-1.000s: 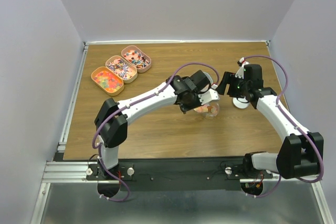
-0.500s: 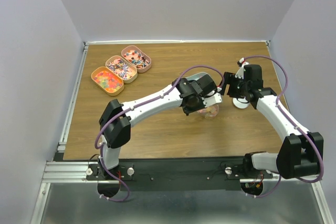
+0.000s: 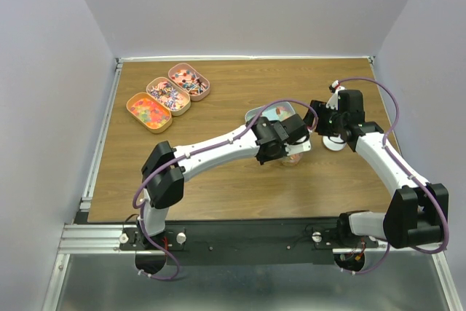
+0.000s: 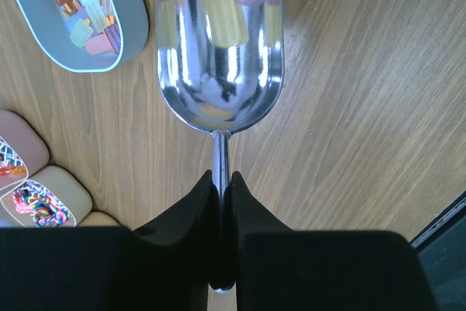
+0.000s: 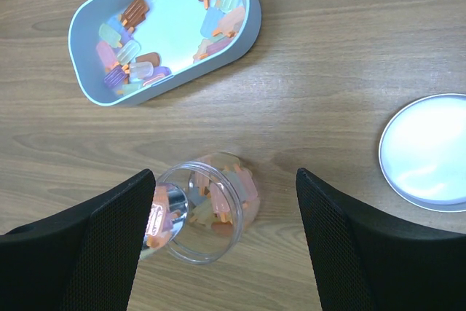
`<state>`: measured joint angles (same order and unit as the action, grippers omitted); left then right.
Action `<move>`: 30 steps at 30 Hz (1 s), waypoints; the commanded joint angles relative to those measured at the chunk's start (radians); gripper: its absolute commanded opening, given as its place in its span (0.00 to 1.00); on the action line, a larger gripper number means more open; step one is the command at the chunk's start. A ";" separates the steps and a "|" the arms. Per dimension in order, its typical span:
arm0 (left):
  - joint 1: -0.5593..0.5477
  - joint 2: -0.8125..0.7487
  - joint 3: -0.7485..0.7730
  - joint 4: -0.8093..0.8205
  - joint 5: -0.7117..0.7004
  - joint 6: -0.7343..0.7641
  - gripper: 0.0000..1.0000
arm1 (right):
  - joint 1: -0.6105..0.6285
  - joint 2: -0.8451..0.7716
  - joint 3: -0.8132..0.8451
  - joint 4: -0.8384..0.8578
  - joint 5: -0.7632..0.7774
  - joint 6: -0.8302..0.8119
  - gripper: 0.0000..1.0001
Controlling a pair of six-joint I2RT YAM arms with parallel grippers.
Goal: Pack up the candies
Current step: Place the fake candies in the packing bottle.
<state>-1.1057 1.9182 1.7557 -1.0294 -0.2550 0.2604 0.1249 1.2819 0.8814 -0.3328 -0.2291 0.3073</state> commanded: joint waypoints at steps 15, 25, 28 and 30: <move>-0.077 0.018 0.001 -0.012 -0.191 0.033 0.00 | 0.002 0.002 -0.012 0.028 0.013 0.007 0.85; -0.091 -0.004 -0.016 -0.002 -0.243 0.036 0.00 | 0.004 0.004 -0.010 0.029 0.005 0.007 0.84; -0.091 -0.030 -0.041 0.035 -0.250 0.043 0.00 | 0.004 0.014 0.004 0.028 -0.016 0.003 0.84; -0.089 -0.059 -0.079 0.066 -0.244 0.051 0.00 | 0.004 0.016 0.016 0.029 -0.045 -0.002 0.83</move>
<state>-1.1881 1.9205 1.7329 -1.0191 -0.4641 0.2909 0.1249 1.2839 0.8814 -0.3298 -0.2321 0.3069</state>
